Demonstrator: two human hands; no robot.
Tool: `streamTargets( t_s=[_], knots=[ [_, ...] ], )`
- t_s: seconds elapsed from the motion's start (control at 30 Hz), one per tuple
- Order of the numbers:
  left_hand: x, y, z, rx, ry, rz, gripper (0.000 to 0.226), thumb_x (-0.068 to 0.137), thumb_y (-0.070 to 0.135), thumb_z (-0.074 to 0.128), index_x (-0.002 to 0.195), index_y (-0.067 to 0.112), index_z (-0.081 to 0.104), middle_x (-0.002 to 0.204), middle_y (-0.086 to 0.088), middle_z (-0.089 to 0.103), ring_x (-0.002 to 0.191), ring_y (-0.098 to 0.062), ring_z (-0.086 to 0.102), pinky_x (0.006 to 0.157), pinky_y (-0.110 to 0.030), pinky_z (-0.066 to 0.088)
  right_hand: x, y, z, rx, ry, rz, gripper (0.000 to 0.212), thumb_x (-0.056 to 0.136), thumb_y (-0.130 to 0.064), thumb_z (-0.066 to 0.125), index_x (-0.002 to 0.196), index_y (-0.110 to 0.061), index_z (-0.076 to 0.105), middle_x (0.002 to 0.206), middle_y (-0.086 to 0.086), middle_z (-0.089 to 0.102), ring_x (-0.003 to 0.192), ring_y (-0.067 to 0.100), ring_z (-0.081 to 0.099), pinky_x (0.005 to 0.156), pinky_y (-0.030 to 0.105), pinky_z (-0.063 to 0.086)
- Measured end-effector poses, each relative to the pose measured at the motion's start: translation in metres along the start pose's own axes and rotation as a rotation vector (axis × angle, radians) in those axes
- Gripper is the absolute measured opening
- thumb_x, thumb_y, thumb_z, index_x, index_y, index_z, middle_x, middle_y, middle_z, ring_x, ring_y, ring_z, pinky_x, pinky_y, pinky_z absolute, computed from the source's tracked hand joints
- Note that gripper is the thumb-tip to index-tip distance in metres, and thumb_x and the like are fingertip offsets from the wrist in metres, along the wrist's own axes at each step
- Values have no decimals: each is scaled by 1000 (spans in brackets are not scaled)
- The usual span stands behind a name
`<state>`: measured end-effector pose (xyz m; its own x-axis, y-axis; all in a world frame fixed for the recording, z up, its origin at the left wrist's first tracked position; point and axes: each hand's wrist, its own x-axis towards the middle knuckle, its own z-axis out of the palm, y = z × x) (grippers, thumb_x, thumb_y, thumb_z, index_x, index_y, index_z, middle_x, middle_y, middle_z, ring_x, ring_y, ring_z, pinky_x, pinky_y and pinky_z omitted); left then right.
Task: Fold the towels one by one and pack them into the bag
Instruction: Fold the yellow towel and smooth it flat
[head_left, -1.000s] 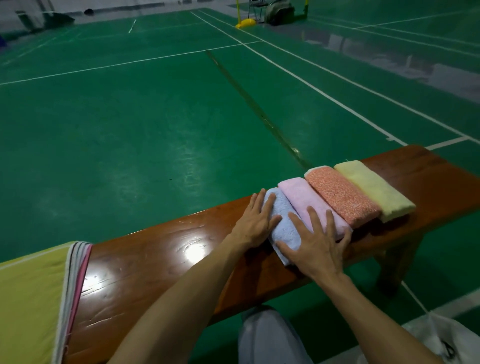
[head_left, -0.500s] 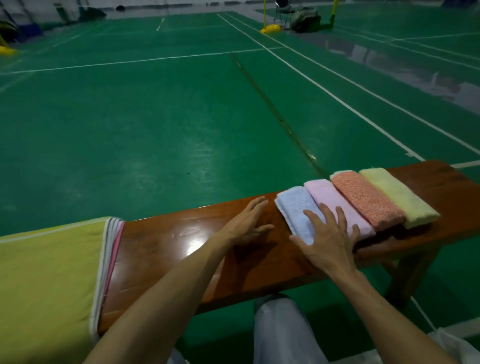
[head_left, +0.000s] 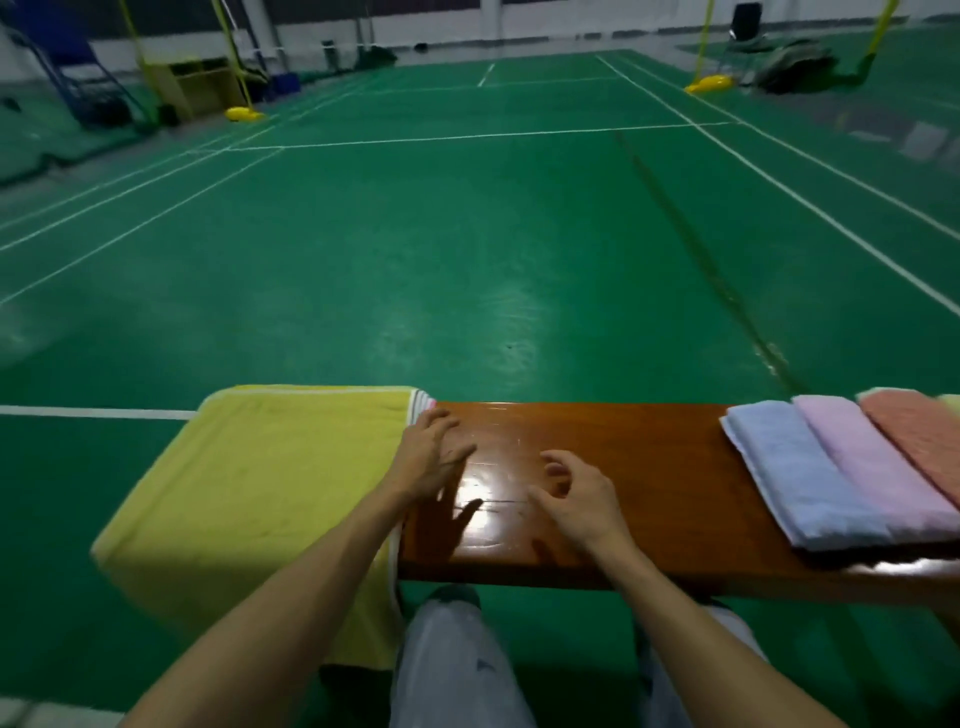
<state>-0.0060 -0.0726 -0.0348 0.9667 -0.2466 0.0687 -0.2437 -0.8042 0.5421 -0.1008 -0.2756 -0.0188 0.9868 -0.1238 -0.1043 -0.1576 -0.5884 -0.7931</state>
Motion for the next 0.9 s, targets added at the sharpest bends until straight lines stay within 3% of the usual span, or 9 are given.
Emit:
streamTargets(
  t_s=[0.1,0.23,0.37,0.53,0.77,0.9],
  knots=[
    [-9,-33,-19,-2,56,-86,54,89,41,62,128,4,58,138,-16,47,128,-30,44,109,-35,31,7,-21,36,99,-76,23,48,86,-26,73,131,-25,55,117,-4,62,88,5,59,77,29,58],
    [-13,-57,-30,-64,92,-85,39,97,25,55,130,5,56,136,-14,47,124,-28,46,107,-38,37,15,-47,73,191,-183,48,52,85,-23,74,133,-24,53,112,-2,61,95,17,64,79,40,60],
    [-14,-66,-36,-126,80,-96,35,100,19,49,131,4,53,133,-13,47,118,-22,49,96,-22,36,20,-64,107,261,-246,64,56,80,-20,77,131,-21,53,97,-2,64,86,24,68,73,45,61],
    [-18,-73,-38,-180,99,-110,32,101,18,45,129,7,54,130,-11,50,106,-10,46,89,-21,36,22,-71,134,224,-257,52,63,78,-14,77,135,-19,51,100,3,70,92,20,68,86,41,58],
    [-21,-76,-34,-205,124,-119,32,101,21,44,129,9,54,129,-10,52,105,-9,47,86,-22,38,21,-73,140,203,-226,18,62,77,-10,76,134,-19,52,97,-1,67,94,17,67,85,41,59],
    [-21,-77,-34,-200,122,-112,31,101,21,44,129,10,54,129,-9,52,105,-9,48,86,-22,39,19,-76,142,159,-215,-42,56,81,-10,75,132,-18,52,100,-5,63,93,14,66,84,35,59]
  ],
)
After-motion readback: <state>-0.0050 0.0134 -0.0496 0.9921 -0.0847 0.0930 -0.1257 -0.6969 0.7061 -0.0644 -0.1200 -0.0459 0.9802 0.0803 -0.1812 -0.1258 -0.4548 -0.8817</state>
